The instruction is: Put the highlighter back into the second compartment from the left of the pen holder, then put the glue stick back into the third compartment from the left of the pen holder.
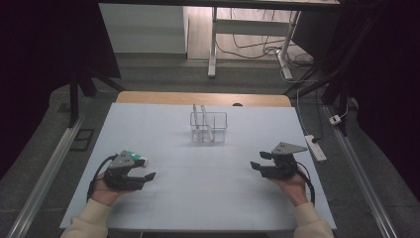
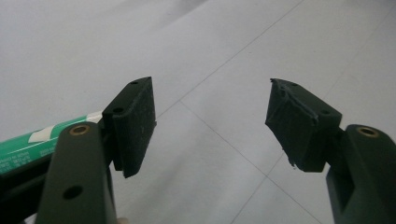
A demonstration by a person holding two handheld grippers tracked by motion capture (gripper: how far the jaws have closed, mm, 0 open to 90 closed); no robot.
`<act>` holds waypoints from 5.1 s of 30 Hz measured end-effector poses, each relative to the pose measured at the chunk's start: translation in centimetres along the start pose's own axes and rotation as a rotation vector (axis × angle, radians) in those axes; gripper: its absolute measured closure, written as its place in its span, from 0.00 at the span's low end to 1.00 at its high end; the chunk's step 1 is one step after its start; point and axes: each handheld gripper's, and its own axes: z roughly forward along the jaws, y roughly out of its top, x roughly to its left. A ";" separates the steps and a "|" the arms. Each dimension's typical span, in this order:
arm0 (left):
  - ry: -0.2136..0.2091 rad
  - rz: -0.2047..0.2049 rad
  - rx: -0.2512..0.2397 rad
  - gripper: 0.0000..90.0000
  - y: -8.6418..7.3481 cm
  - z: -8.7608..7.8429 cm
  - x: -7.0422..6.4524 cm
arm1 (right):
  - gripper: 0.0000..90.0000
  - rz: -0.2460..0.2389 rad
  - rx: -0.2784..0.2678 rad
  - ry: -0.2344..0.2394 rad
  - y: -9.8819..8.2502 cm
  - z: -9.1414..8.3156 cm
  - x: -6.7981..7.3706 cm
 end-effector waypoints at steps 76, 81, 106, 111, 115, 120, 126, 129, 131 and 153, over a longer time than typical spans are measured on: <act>0.002 0.270 0.193 0.36 5.1 -2.1 4.5 | 0.41 -0.014 0.048 -0.004 -3.3 -1.8 -0.8; -0.023 0.322 0.259 0.36 5.5 -1.2 5.0 | 0.41 -0.011 0.044 -0.002 -3.4 -1.8 -0.8; -0.095 0.456 0.514 0.29 6.3 2.4 7.3 | 0.40 0.013 0.056 -0.010 -3.8 -1.9 -1.1; -0.124 0.486 0.557 0.27 6.2 3.4 7.5 | 0.40 0.012 0.064 -0.008 -4.0 -1.9 -1.2; -0.122 0.513 0.593 0.27 6.2 4.1 7.6 | 0.40 0.012 0.065 -0.011 -4.0 -2.0 -1.2; -0.126 0.521 0.607 0.30 6.1 4.6 8.0 | 0.40 0.015 0.069 -0.013 -4.1 -2.0 -1.2; -0.142 0.534 0.630 0.35 5.8 5.1 8.3 | 0.40 0.016 0.073 -0.015 -4.2 -2.0 -1.2; -0.154 0.540 0.631 0.39 5.6 5.2 8.4 | 0.40 0.018 0.075 -0.012 -4.2 -2.0 -1.3; -0.163 0.545 0.630 0.41 5.6 5.3 8.4 | 0.40 0.019 0.075 -0.010 -4.3 -2.0 -1.3; -0.229 0.602 0.643 0.72 5.2 5.8 8.3 | 0.40 0.022 0.075 -0.012 -4.3 -2.1 -1.3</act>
